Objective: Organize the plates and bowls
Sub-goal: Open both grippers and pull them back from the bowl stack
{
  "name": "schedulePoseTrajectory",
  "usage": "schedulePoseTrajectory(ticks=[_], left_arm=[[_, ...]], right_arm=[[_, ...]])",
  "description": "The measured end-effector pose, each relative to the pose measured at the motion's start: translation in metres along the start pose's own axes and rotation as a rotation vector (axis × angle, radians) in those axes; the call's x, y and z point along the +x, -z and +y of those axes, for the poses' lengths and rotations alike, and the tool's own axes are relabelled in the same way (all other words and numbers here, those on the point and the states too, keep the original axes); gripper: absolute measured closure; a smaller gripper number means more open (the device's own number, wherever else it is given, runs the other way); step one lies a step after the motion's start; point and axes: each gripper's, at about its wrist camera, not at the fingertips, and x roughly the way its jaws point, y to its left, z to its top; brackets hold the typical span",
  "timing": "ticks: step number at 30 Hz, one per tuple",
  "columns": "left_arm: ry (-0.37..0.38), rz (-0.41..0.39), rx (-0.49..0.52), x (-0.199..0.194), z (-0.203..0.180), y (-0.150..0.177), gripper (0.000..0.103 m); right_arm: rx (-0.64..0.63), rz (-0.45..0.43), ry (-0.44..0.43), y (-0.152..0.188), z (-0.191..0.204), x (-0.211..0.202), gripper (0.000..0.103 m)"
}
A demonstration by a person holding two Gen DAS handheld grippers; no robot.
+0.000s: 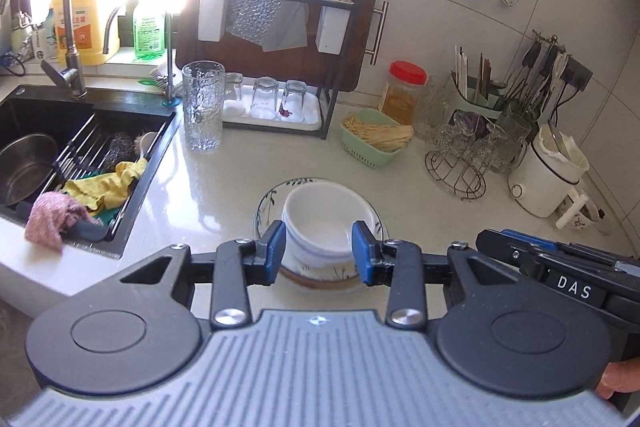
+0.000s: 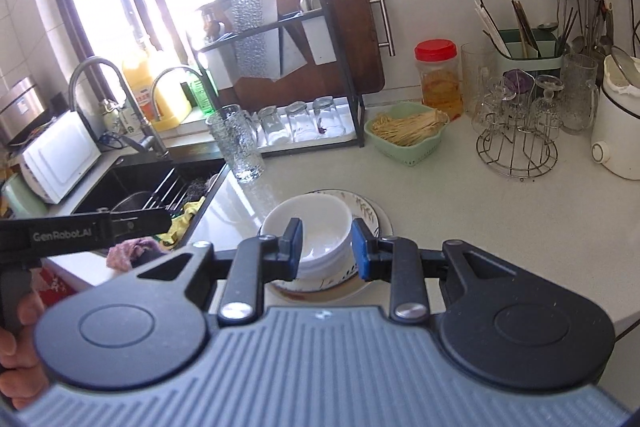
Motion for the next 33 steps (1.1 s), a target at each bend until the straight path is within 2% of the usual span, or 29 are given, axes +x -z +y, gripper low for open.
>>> schedulePoseTrajectory(ticks=[6, 14, 21, 22, 24, 26, 28, 33], left_arm=[[-0.015, -0.013, -0.001, -0.042, -0.021, 0.031, 0.061], [-0.045, -0.034, -0.019, -0.086, -0.035, 0.047, 0.061], [-0.013, -0.037, 0.001, -0.100, -0.014, 0.067, 0.061], [-0.027, -0.016, 0.003, -0.101, -0.009, 0.066, 0.061], [-0.031, -0.045, 0.025, -0.112, -0.003, 0.066, 0.061], [-0.048, -0.041, 0.035, -0.117, 0.006, 0.067, 0.061], [-0.053, -0.035, 0.022, -0.118, 0.014, 0.071, 0.061], [-0.052, -0.021, 0.040, -0.115, 0.019, 0.081, 0.061]], right_arm=[[-0.027, -0.014, -0.026, 0.021, 0.005, -0.033, 0.072], [-0.058, -0.019, -0.065, 0.034, 0.010, -0.075, 0.072], [-0.065, -0.045, -0.031, 0.045, 0.018, -0.088, 0.072], [-0.059, -0.054, -0.027, 0.048, 0.019, -0.089, 0.072], [-0.055, -0.065, -0.010, 0.053, 0.024, -0.088, 0.072], [-0.030, -0.097, -0.041, 0.056, 0.026, -0.093, 0.073], [-0.057, -0.120, -0.038, 0.061, 0.031, -0.096, 0.072], [-0.046, -0.123, -0.009, 0.071, 0.031, -0.093, 0.073]])
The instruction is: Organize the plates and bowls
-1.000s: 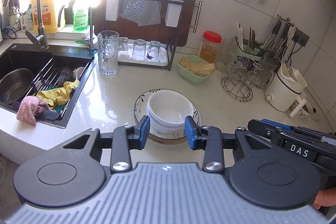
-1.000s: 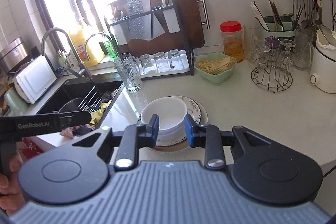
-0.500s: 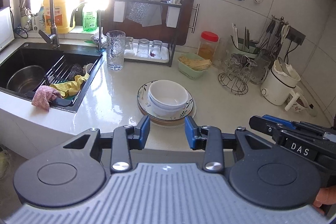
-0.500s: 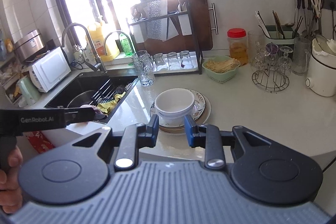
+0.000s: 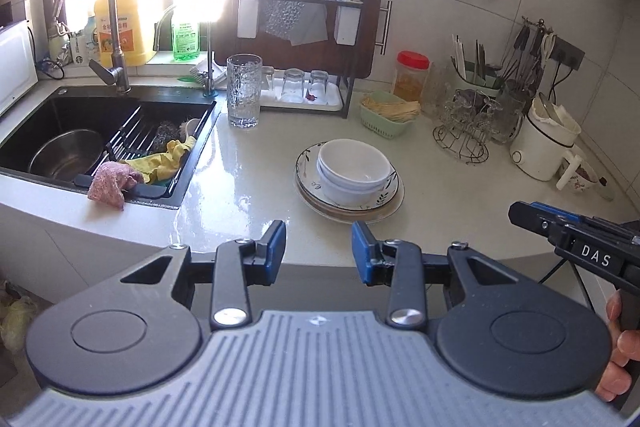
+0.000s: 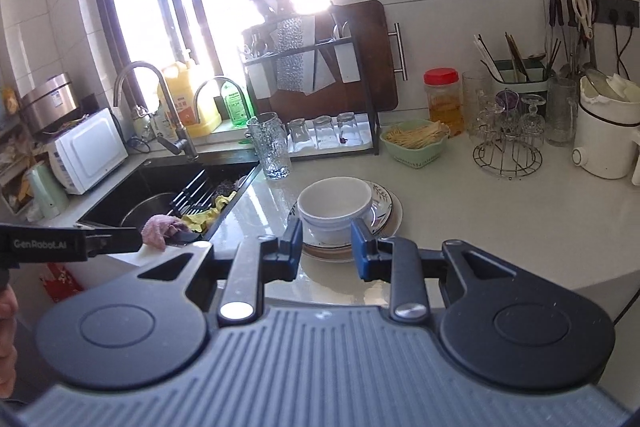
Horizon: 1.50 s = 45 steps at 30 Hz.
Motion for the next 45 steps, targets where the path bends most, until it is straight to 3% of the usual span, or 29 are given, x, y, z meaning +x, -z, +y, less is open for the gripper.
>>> schedulePoseTrajectory(ticks=[4, 5, 6, 7, 8, 9, 18, 45], left_arm=[[0.023, 0.007, -0.003, 0.005, -0.002, 0.002, 0.061], [0.029, 0.007, -0.006, 0.007, -0.002, 0.002, 0.055], [0.034, 0.004, -0.011, 0.008, -0.002, 0.001, 0.040], [0.036, -0.005, -0.014, 0.009, -0.002, 0.000, 0.032], [0.037, -0.019, -0.010, 0.010, -0.003, -0.002, 0.022], [0.035, -0.032, -0.005, 0.010, -0.003, -0.002, 0.016], [0.005, -0.023, 0.044, 0.029, -0.002, -0.018, 0.003], [-0.020, 0.032, 0.040, 0.042, -0.013, -0.029, 0.003]], right_arm=[[0.022, 0.011, 0.022, 0.006, -0.002, 0.002, 0.073], [0.016, 0.011, 0.027, 0.006, -0.002, 0.002, 0.072], [0.006, 0.015, 0.030, 0.006, -0.001, 0.002, 0.063], [0.000, 0.019, 0.028, 0.004, 0.000, 0.003, 0.053], [-0.002, 0.019, 0.021, 0.002, 0.000, 0.003, 0.028], [-0.003, 0.012, 0.016, 0.001, 0.000, 0.003, 0.012], [0.001, -0.004, 0.068, -0.008, -0.008, 0.007, 0.011], [0.022, 0.016, 0.109, -0.009, -0.017, -0.001, 0.011]])
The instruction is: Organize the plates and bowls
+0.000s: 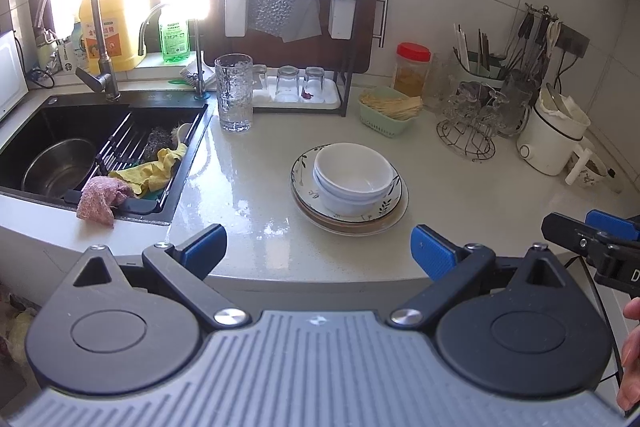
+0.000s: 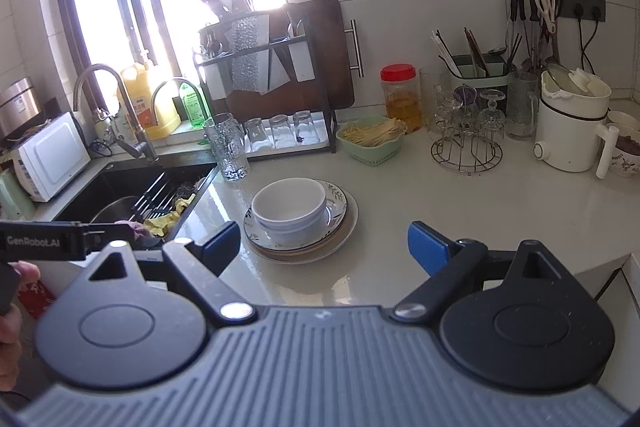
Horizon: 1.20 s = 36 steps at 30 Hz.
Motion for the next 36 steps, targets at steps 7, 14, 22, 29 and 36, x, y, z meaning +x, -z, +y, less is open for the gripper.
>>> schedulePoseTrajectory(ticks=[7, 14, 22, 29, 36], left_arm=[[0.029, 0.008, 0.008, 0.002, -0.003, -0.006, 0.003], [0.029, 0.025, 0.010, 0.006, -0.005, -0.010, 0.003], [0.031, 0.018, 0.010, 0.007, -0.010, -0.013, 0.003], [0.026, 0.010, -0.011, 0.006, -0.004, -0.012, 0.003], [0.027, 0.005, -0.002, 0.007, -0.004, -0.011, 0.004]], right_arm=[[0.018, 0.002, -0.003, -0.001, -0.005, 0.001, 0.011], [0.009, 0.003, -0.003, -0.004, -0.009, 0.003, 0.011], [0.002, 0.001, -0.008, -0.009, -0.014, 0.010, 0.011], [-0.002, -0.014, -0.004, -0.011, -0.012, 0.015, 0.011], [-0.018, -0.011, -0.007, -0.012, -0.010, 0.014, 0.011]])
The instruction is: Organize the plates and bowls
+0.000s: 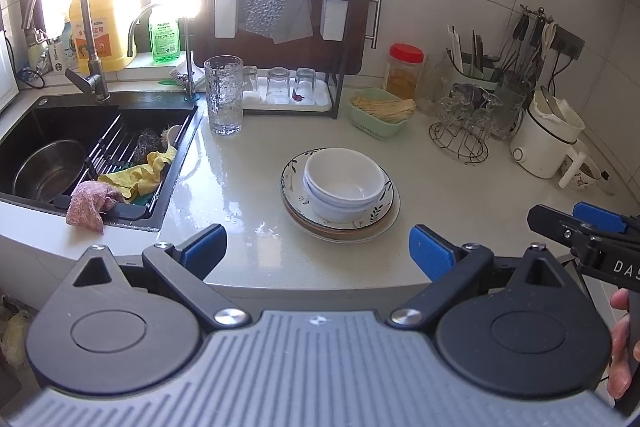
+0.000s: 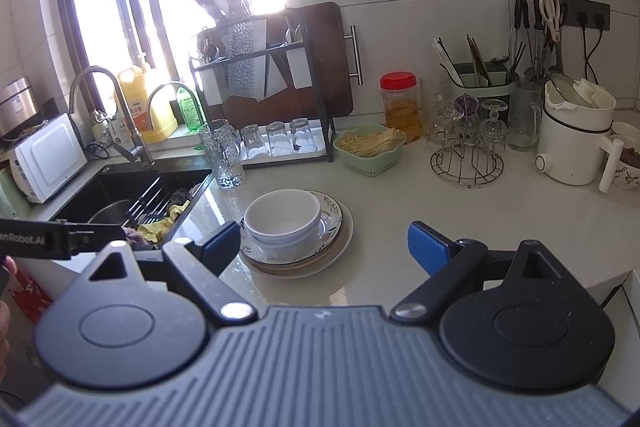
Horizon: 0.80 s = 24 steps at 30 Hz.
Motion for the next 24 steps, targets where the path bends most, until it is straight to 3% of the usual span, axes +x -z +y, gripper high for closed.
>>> schedulePoseTrajectory(ticks=[24], left_arm=[[-0.024, -0.016, 0.008, -0.0021, -0.0024, -0.0006, 0.003]], right_arm=[[0.009, 0.007, -0.013, 0.0030, 0.0011, 0.0037, 0.011]])
